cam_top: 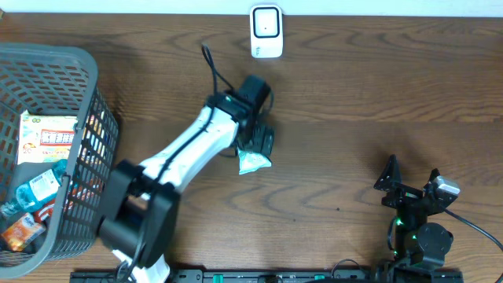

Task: Scan the item barcode
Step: 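Carry the wipes pack out and place it on the table center, then reach the left gripper into the basket and grasp the red snack bar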

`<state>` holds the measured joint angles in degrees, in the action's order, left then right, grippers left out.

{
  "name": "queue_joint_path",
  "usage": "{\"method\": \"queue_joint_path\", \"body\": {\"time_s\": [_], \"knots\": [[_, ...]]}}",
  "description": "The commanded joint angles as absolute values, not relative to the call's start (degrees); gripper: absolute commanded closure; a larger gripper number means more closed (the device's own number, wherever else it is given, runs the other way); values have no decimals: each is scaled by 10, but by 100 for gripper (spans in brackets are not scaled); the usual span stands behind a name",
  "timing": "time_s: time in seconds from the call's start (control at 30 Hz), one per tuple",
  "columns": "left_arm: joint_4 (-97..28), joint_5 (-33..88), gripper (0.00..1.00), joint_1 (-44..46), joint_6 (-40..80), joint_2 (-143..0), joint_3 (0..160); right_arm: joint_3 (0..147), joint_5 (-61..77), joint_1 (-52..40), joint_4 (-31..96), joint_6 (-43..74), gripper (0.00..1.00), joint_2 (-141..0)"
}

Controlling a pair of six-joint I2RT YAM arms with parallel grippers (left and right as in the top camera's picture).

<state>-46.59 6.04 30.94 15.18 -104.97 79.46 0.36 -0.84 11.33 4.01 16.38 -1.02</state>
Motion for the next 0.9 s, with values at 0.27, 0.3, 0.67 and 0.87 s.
{"method": "queue_joint_path", "body": {"time_s": [0.27, 0.3, 0.67, 0.87], "knots": [[-510, -113, 2, 180, 192, -788, 916, 3, -10, 112, 42, 171, 1, -8], [-516, -135, 2, 154, 203, -771, 916, 3, -10, 112, 42, 171, 1, -8], [-608, -151, 2, -217, 496, -736, 909, 3, -10, 112, 42, 171, 1, -8], [-699, -115, 2, -317, 658, -788, 893, 3, -10, 112, 42, 171, 1, -8]]}}
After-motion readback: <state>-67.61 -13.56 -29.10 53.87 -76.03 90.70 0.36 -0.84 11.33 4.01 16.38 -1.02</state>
